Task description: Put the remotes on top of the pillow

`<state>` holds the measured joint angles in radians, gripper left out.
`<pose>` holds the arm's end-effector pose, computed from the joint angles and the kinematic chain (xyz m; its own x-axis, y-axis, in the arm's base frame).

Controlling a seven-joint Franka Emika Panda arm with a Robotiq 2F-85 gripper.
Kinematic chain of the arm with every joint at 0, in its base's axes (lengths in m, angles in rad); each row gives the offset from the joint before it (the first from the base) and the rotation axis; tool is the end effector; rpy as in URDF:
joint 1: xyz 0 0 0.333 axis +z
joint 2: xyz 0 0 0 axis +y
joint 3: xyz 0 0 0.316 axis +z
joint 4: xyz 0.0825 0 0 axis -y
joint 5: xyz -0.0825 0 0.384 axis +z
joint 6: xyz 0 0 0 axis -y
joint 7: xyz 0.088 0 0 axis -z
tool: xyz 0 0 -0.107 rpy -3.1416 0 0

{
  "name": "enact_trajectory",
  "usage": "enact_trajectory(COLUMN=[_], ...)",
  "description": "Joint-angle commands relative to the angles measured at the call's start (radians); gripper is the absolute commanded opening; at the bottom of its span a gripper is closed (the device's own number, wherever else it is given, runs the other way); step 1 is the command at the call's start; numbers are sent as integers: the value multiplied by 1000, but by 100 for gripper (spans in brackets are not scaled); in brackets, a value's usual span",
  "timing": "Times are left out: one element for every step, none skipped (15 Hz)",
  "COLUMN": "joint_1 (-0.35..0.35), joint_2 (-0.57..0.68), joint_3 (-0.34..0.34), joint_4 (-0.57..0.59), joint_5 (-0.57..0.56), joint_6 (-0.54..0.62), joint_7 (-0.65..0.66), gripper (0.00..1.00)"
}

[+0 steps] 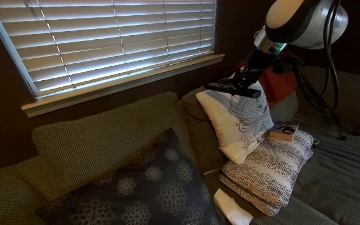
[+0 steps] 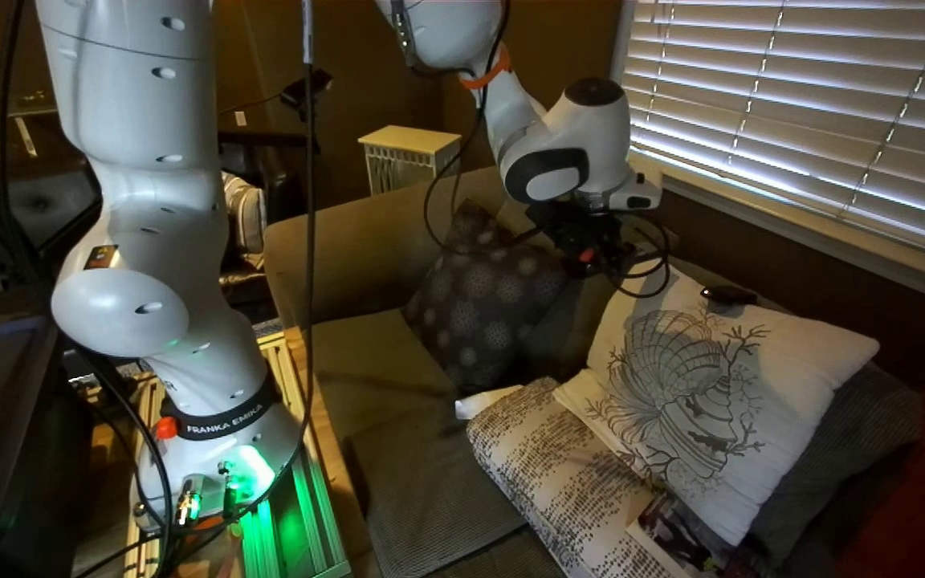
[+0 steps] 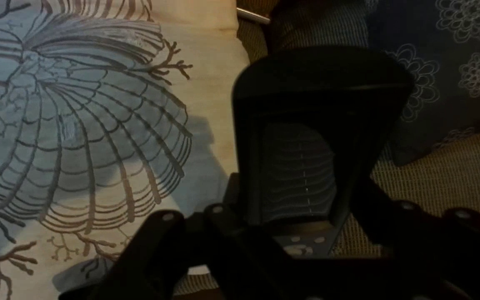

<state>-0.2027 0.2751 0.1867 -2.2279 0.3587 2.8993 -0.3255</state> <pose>0.5794 -0.0321 0.2902 0.9141 -0.0646 0.4002 -0.0102 -0.9906 -0.1367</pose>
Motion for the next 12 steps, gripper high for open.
enact_trajectory(joint_1=[-22, -21, -14, -11, -4, -1, 4, 13, 26, 39, 75, 92], joint_2=[-65, -70, -71, -75, -75, -75, -73, -72, -72, -70, -68, -66], joint_3=[16, 11, 0, -4, -11, -16, -23, -37, -56, -76, -120, -144], joint_4=[-67, -73, -79, -85, -91, -97, -102, -111, -121, -130, -140, -148], joint_5=[118, 139, 151, 165, 172, 177, 169, 146, 123, 106, 85, 71], joint_6=[24, 24, 32, 40, 51, 59, 68, 81, 88, 94, 101, 108], joint_7=[69, 90, 134, 168, 210, 247, 281, 318, 362, 401, 457, 497], gripper=[40, 40, 40, 40, 40, 40, 40, 40, 40, 40, 40, 40])
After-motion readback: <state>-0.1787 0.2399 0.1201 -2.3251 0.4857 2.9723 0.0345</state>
